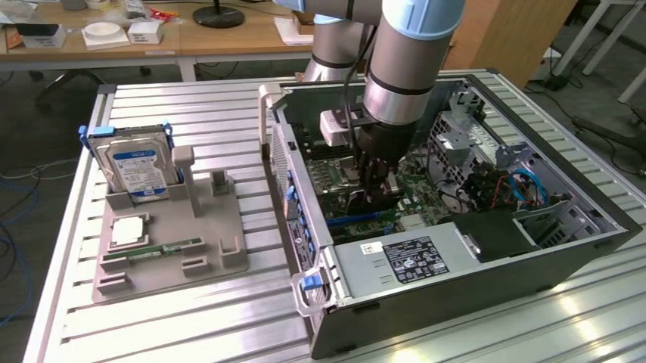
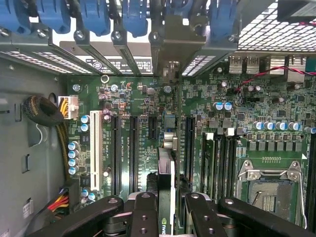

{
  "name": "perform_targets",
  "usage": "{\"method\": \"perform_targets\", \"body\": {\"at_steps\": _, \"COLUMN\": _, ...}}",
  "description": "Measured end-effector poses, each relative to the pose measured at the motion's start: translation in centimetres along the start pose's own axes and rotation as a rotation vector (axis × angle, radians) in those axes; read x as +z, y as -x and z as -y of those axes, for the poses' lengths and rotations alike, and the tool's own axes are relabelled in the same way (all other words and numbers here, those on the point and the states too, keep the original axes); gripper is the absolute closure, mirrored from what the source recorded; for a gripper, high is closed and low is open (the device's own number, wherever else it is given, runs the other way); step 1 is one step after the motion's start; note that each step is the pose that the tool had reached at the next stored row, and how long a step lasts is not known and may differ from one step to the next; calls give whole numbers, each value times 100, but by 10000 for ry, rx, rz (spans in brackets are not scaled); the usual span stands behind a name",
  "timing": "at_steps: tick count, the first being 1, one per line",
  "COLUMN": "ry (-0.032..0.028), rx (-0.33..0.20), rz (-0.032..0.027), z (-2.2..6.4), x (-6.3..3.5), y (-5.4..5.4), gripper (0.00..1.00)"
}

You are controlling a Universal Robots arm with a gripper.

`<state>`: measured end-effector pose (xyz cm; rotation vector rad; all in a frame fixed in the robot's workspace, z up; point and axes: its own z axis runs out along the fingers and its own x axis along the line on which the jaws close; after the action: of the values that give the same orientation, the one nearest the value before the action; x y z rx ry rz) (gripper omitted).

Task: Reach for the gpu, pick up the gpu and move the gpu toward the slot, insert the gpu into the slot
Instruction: 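Insert the gpu into the slot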

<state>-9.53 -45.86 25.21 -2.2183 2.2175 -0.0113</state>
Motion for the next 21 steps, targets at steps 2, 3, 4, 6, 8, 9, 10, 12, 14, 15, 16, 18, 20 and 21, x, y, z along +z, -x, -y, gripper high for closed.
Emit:
{"method": "perform_targets", "body": {"at_steps": 2, "ry": 0, "rx": 0, "rz": 1, "z": 0, "x": 1, "y": 0, "gripper": 74}}
{"method": "perform_targets", "body": {"at_steps": 3, "ry": 0, "rx": 0, "rz": 0, "z": 0, "x": 1, "y": 0, "gripper": 74}}
{"method": "perform_targets", "body": {"at_steps": 4, "ry": -1, "rx": 0, "rz": 1, "z": 0, "x": 4, "y": 0, "gripper": 74}}
{"method": "perform_targets", "body": {"at_steps": 6, "ry": -2, "rx": 0, "rz": 4, "z": 0, "x": 12, "y": 1, "gripper": 74}}
{"method": "perform_targets", "body": {"at_steps": 8, "ry": 0, "rx": 0, "rz": 0, "z": -1, "x": 21, "y": 0, "gripper": 74}}
{"method": "perform_targets", "body": {"at_steps": 9, "ry": 0, "rx": 2, "rz": 0, "z": -5, "x": 26, "y": 0, "gripper": 74}}
{"method": "perform_targets", "body": {"at_steps": 10, "ry": 0, "rx": 3, "rz": 1, "z": -8, "x": 31, "y": 0, "gripper": 74}}
{"method": "perform_targets", "body": {"at_steps": 12, "ry": 1, "rx": 2, "rz": -1, "z": -14, "x": 39, "y": 0, "gripper": 74}}
{"method": "perform_targets", "body": {"at_steps": 14, "ry": 0, "rx": 0, "rz": -1, "z": -18, "x": 43, "y": 0, "gripper": 74}}
{"method": "perform_targets", "body": {"at_steps": 15, "ry": 0, "rx": -1, "rz": 0, "z": -18, "x": 43, "y": 0, "gripper": 74}}
{"method": "perform_targets", "body": {"at_steps": 16, "ry": 0, "rx": -1, "rz": -1, "z": -18, "x": 44, "y": 0, "gripper": 74}}
{"method": "perform_targets", "body": {"at_steps": 18, "ry": 0, "rx": -1, "rz": -1, "z": -18, "x": 44, "y": 0, "gripper": 74}}
{"method": "perform_targets", "body": {"at_steps": 20, "ry": 0, "rx": 0, "rz": 0, "z": -19, "x": 44, "y": 0, "gripper": 74}}
{"method": "perform_targets", "body": {"at_steps": 21, "ry": 0, "rx": 0, "rz": 1, "z": -19, "x": 44, "y": 0, "gripper": 74}}
